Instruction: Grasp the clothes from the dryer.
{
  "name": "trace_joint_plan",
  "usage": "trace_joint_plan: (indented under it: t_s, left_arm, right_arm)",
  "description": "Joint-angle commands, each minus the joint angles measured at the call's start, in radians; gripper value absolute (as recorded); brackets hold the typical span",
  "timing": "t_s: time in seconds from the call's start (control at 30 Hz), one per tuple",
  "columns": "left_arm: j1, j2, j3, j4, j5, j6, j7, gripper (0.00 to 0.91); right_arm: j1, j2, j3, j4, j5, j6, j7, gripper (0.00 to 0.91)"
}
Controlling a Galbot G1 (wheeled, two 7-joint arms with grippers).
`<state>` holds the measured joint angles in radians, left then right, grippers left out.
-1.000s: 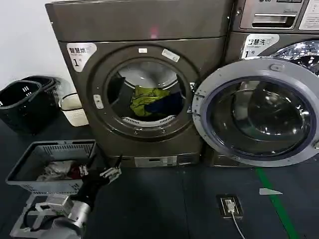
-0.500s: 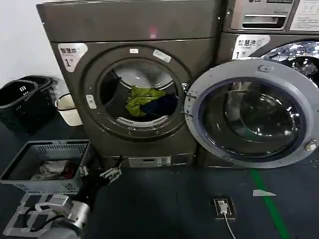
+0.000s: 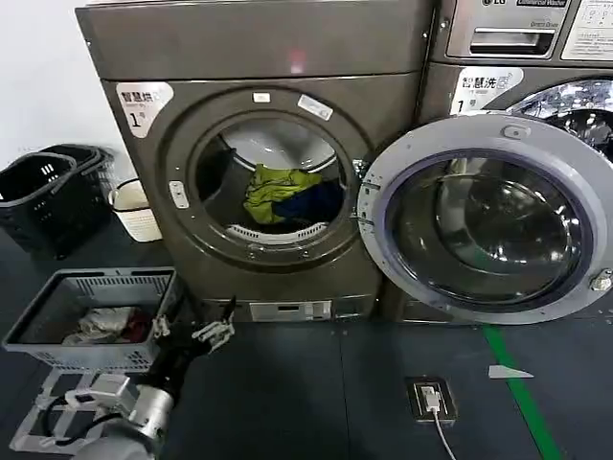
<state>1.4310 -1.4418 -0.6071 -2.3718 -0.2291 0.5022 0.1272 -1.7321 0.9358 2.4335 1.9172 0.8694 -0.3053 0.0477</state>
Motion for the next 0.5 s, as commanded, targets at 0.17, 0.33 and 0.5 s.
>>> trace_joint_plan:
  t_s: [0.17, 0.33, 0.5]
  left_arm:
    - [-0.002, 0.003, 0.003, 0.003, 0.003, -0.004, 0.006, 0.907]
    - [0.001, 0.006, 0.002, 0.001, 0.004, -0.005, 0.006, 0.907]
    - [0.005, 0.009, 0.006, -0.004, 0.006, -0.004, 0.006, 0.907]
  right_arm:
    - [0.001, 0.005, -0.002, 0.001, -0.006, 0.012, 0.000, 0.907]
    - [-0.003, 0.003, 0.000, 0.002, -0.007, 0.013, -0.001, 0.907]
    - [-0.004, 0.006, 0.000, 0.004, -0.007, 0.020, -0.001, 0.907]
